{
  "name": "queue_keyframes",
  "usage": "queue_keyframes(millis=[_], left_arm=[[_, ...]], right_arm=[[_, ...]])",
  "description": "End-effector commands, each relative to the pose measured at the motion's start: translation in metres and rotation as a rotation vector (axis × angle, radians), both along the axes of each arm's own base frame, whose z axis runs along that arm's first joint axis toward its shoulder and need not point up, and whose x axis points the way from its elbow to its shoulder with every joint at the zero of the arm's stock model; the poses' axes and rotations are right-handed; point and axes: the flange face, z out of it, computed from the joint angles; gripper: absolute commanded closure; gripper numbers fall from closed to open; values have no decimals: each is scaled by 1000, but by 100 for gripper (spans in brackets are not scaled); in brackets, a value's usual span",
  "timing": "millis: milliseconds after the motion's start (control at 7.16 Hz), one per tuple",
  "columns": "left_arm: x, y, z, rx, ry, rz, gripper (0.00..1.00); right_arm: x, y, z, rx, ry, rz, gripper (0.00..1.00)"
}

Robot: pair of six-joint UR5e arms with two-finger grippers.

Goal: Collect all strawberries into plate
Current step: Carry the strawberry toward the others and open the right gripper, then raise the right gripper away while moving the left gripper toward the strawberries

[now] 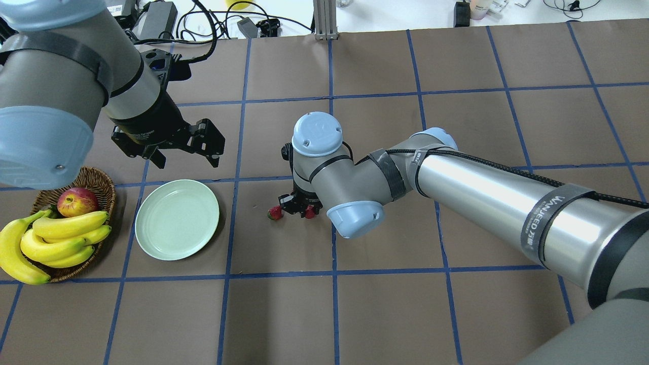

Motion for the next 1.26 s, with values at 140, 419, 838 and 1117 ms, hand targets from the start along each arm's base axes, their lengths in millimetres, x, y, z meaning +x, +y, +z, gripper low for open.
queue_keyframes(millis=[140, 419, 838, 1117], left_arm=[[0, -2, 1, -1, 11, -4, 0], [0, 0, -1, 2, 3, -9, 0], [-2, -2, 4, -1, 23, 11, 0], [3, -4, -4, 11, 26, 25, 0]], right_arm=[[0, 4, -1, 17, -1, 2, 0], [-8, -3, 31, -34, -9, 2, 0], [-114, -48, 137, 17, 24, -2, 0], [-198, -76, 180, -2, 22, -92, 0]])
